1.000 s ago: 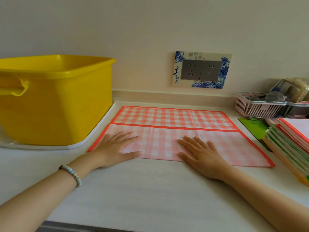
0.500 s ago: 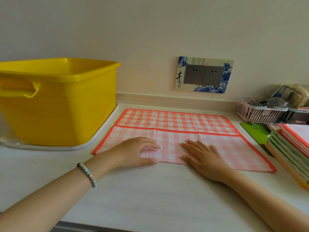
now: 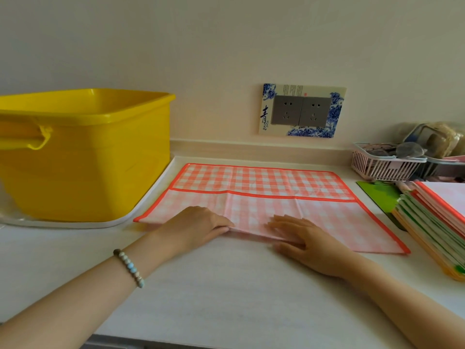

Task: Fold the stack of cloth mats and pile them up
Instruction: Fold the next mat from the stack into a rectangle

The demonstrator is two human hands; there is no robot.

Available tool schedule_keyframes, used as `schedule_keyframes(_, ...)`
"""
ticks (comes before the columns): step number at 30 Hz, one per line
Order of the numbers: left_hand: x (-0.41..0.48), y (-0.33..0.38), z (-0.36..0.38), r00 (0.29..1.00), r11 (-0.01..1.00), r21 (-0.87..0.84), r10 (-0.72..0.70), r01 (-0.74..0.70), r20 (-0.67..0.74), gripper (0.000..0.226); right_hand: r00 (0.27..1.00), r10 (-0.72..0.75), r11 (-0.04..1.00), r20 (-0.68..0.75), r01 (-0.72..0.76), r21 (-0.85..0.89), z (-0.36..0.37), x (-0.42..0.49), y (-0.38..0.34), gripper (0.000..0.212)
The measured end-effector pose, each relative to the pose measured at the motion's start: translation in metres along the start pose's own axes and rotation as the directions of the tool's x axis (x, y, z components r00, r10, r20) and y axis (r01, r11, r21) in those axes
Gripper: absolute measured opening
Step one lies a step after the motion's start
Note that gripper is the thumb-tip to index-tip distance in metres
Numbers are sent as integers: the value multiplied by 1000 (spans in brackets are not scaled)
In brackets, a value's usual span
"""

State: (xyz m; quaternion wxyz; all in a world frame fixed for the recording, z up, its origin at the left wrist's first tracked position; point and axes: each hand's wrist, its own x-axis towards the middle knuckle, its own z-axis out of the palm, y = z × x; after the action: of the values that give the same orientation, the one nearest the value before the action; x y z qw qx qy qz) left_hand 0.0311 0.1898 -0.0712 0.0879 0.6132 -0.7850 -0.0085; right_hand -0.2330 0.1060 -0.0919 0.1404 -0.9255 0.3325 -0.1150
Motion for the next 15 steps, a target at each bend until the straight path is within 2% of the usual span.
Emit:
schedule_keyframes(5,2,-11,-4,994,976,-191,-102,105,26,26,999,25,998,-48,-28,-60,-17,-13,12,37)
schedule_keyframes(7,4,-14,-8,994,957,-270,-91,104,62,25,995,72,997,-63,-74,-27,-27,-19,17,30)
schedule_keyframes(10,5,-13,-21,987,913,-394,-51,107,151,28,992,123,992,6,-123,41,-45,-25,22,24)
schedule_keyframes(15,7,-7,-49,964,855,-492,-35,166,265,14,982,122,983,145,-140,115,-80,-28,20,13)
